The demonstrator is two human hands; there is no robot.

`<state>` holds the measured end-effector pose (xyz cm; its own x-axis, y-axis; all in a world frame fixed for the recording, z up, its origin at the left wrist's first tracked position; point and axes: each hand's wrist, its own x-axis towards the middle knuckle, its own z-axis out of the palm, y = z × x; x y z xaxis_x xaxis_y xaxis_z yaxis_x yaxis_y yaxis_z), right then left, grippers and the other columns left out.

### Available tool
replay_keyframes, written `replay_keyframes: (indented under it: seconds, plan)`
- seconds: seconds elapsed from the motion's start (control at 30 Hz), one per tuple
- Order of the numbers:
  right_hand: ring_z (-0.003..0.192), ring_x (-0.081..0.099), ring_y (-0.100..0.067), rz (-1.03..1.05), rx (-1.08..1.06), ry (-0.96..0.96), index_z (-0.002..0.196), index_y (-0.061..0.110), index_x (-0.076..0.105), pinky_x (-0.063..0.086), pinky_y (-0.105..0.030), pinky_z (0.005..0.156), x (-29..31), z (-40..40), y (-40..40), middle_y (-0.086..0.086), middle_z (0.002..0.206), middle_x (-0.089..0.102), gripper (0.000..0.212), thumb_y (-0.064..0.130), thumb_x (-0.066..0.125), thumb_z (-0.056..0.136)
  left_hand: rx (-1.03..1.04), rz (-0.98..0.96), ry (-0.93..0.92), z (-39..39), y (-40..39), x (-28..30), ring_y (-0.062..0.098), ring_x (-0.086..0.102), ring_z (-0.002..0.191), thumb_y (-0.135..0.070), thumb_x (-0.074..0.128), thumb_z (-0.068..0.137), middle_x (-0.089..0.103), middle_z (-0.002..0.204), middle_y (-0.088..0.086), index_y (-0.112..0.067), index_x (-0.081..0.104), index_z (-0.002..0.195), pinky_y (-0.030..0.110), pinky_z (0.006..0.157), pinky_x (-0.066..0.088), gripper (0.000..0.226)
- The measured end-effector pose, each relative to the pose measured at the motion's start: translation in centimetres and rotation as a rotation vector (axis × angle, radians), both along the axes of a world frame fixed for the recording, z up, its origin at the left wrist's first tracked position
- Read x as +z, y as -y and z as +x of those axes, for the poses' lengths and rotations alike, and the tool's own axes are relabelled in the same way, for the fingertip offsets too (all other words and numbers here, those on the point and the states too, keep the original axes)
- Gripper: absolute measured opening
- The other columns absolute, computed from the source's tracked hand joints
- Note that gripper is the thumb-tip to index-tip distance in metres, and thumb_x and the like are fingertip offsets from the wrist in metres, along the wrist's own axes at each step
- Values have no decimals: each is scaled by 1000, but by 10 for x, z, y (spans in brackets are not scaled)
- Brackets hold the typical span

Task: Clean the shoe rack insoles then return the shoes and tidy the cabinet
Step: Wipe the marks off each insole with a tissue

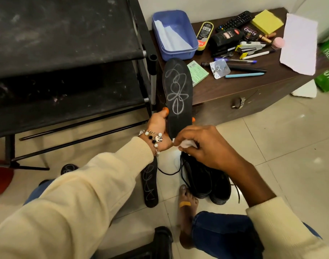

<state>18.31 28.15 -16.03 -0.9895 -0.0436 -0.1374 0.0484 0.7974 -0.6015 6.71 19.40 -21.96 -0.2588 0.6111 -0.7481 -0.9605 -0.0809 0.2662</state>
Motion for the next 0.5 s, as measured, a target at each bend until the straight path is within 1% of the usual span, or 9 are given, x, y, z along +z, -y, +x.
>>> replay_keyframes:
  seconds: [0.03, 0.07, 0.1, 0.17, 0.2, 0.3, 0.4, 0.43, 0.5]
  plan:
    - [91, 62, -15, 11, -5, 31, 95, 10, 73, 38, -6, 78, 0, 1, -6, -3, 97, 71, 18, 4, 72, 78, 1, 1, 2, 0, 0, -1, 35, 58, 116, -50, 27, 100, 58, 126, 27, -8, 54, 129, 47, 88, 49, 58]
    - [92, 62, -15, 33, -33, 47, 96, 11, 72, 37, -4, 77, -1, 2, -12, -2, 98, 70, 20, 4, 72, 78, 3, -1, 2, 0, 0, -1, 35, 59, 115, -50, 27, 100, 59, 125, 26, -8, 55, 128, 47, 86, 49, 57]
    - [93, 61, -16, 64, -80, 52, 98, 14, 70, 39, -6, 76, -4, 2, -16, -3, 100, 69, 22, 4, 70, 79, 9, -6, 6, 0, 0, -1, 34, 60, 112, -50, 29, 100, 61, 122, 24, -9, 56, 126, 47, 85, 49, 56]
    - [91, 59, -20, 118, -195, 59, 104, 18, 62, 48, -23, 76, -8, 0, -18, -5, 103, 64, 25, 6, 65, 83, 23, -21, 5, 0, 0, -2, 33, 64, 103, -48, 34, 100, 67, 113, 21, -10, 60, 122, 45, 81, 51, 51]
    - [88, 58, -20, 116, -225, 47, 106, 19, 58, 49, -28, 74, -9, -2, -15, -5, 102, 63, 27, 7, 64, 83, 28, -32, -7, 0, 0, -3, 33, 64, 102, -47, 36, 99, 68, 112, 20, -10, 61, 120, 44, 81, 51, 49]
    - [83, 57, -17, 51, -168, -20, 106, 17, 51, 42, -22, 67, -13, -8, 2, -2, 97, 62, 31, 8, 66, 81, 34, -37, -21, -1, 0, -3, 32, 65, 102, -44, 38, 98, 67, 115, 19, -8, 63, 118, 43, 80, 54, 48]
    - [80, 56, -13, -51, -114, -25, 101, 17, 51, 39, -16, 66, -11, -12, 9, 4, 91, 62, 28, 11, 68, 79, 41, -5, 21, -1, 1, -3, 31, 73, 78, -43, 39, 98, 73, 92, 18, -6, 64, 107, 39, 62, 59, 46]
    - [81, 57, -13, -83, -115, -6, 100, 18, 52, 42, -16, 68, -11, -12, 5, 4, 91, 63, 28, 12, 70, 79, 32, -9, 19, -1, 2, -3, 30, 73, 77, -43, 39, 98, 74, 89, 17, -7, 65, 106, 39, 62, 59, 45]
    - [84, 59, -15, -70, -143, 49, 100, 19, 53, 48, -23, 71, -13, -11, -9, 1, 93, 63, 29, 12, 71, 79, 2, -38, -23, -1, 2, -4, 30, 70, 90, -45, 40, 97, 72, 99, 15, -10, 66, 108, 39, 73, 56, 45]
